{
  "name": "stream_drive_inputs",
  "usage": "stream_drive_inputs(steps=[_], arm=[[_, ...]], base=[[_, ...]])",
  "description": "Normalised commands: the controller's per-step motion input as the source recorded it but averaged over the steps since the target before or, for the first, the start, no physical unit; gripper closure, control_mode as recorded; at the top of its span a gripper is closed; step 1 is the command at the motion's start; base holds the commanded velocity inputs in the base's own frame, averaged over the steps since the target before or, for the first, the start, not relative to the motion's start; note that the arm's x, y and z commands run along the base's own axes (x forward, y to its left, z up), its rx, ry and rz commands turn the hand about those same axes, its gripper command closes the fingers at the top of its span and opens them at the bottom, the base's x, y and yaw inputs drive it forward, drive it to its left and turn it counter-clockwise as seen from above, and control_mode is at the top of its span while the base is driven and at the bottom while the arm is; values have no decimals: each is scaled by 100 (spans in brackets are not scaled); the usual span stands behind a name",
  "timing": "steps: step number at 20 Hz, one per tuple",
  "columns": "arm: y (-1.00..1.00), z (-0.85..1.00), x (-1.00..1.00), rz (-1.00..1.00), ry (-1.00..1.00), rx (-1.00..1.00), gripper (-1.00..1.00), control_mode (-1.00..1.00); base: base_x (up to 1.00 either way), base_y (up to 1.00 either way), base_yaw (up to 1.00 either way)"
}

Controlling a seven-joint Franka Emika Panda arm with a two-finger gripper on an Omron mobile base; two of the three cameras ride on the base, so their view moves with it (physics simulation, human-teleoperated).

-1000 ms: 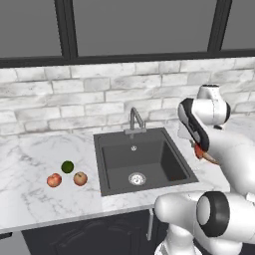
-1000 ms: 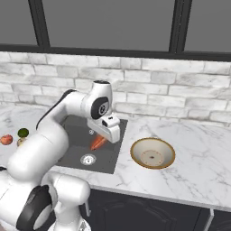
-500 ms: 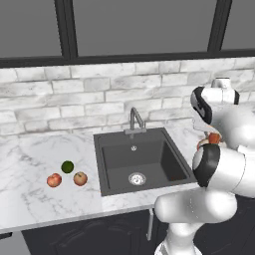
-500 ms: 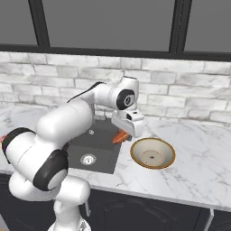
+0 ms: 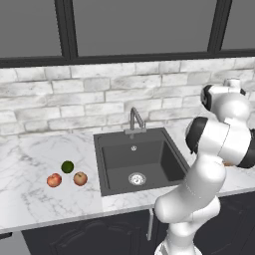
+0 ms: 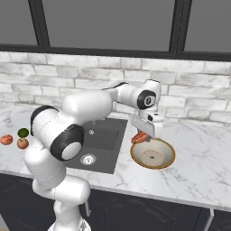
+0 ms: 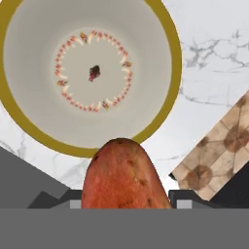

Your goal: There is a mixed pile of frozen fruits and vegetables on the counter. Locate all the frozen vegetables and place the items in a bowl on the counter. Take all the frozen fruits and defrost them in a running sink.

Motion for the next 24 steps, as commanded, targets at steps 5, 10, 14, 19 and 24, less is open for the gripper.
stream_drive_inputs(steps=[5, 10, 14, 19, 24], arm=[[-31, -31, 12, 2, -9, 7, 100, -100], [-25, -32, 17, 3, -6, 1, 100, -100], [-2, -30, 9, 2, -2, -1, 100, -100], [0, -29, 8, 0, 0, -3, 100, -100], [0, -33, 10, 0, 0, -5, 100, -100]], base=[[0, 0, 0], [0, 0, 0], [0, 0, 0], [0, 0, 0], [0, 0, 0]])
